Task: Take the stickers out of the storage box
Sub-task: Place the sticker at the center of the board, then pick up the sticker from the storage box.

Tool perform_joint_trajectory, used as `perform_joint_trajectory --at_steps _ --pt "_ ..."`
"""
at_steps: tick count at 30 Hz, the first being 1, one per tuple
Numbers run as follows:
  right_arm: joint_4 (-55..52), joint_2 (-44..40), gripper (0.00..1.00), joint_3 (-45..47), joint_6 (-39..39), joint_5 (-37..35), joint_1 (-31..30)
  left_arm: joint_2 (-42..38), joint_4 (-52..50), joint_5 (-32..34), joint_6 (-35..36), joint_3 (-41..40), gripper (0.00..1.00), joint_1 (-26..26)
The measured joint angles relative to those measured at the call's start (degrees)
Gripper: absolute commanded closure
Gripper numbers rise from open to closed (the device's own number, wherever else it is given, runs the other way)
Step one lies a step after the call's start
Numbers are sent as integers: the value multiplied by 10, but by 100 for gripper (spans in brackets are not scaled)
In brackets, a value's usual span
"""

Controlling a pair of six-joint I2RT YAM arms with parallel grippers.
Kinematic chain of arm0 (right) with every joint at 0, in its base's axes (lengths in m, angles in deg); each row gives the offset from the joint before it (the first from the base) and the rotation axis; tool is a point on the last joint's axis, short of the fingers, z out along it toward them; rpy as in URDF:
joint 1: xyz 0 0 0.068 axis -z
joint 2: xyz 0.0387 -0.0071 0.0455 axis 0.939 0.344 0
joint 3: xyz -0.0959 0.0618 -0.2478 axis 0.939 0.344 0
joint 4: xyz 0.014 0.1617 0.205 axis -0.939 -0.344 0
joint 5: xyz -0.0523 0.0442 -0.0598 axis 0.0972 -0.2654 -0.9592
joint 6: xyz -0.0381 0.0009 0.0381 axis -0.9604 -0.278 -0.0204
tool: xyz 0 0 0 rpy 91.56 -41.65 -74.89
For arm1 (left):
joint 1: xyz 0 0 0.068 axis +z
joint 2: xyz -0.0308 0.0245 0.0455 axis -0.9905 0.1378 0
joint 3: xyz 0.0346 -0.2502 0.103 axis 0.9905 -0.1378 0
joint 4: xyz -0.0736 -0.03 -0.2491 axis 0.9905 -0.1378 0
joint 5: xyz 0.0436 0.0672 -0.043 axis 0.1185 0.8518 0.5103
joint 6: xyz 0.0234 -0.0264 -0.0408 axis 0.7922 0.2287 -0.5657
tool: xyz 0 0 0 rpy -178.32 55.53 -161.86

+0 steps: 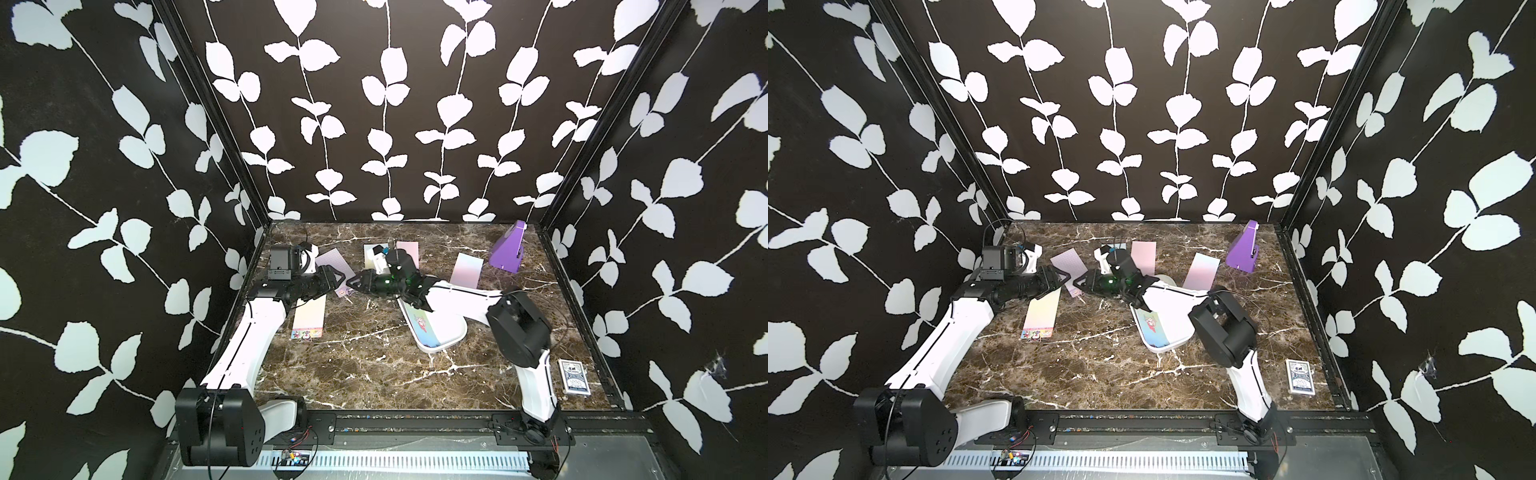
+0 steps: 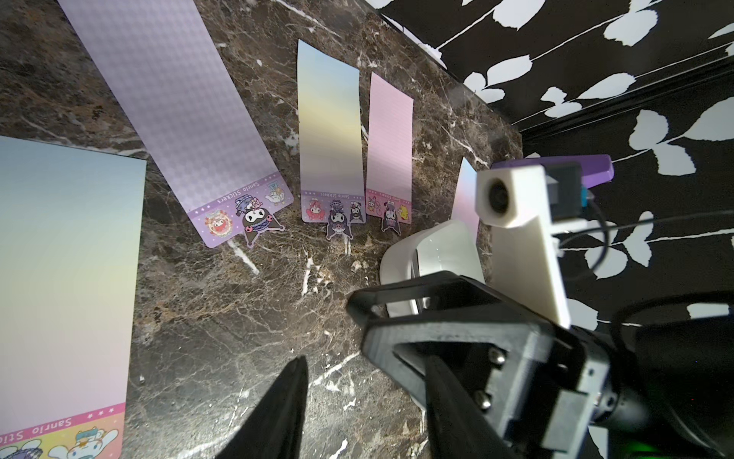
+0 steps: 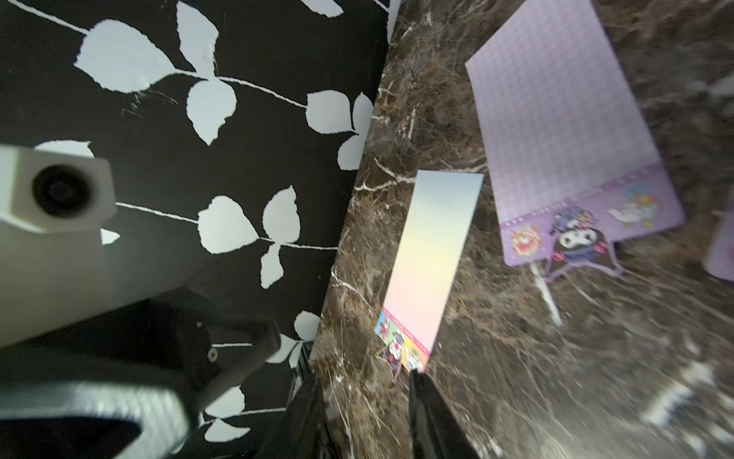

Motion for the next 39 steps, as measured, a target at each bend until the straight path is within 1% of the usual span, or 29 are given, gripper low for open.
perform_joint_trajectory --at_steps 5,11,13,17,19,22,25,39 --pt "-91 -106 56 85 -75 -18 33 21 3 10 -1 0 50 -35" --pt "-221 -230 45 153 -171 -42 77 88 5 30 -2 17 51 -118" --pt "-258 -269 45 175 -199 -55 90 118 7 38 -2 33 51 -147" --pt "-308 -313 45 209 -237 -71 112 167 13 49 -6 61 51 -191" --pt "-320 -318 44 226 -247 -73 122 191 19 51 -11 74 52 -211" --pt "-325 -315 37 254 -254 -70 134 219 33 50 -20 86 52 -231" --pt "-327 -303 31 270 -255 -64 141 238 45 47 -33 93 52 -241" --pt "-264 -188 27 278 -249 -25 151 289 81 48 -66 161 52 -242"
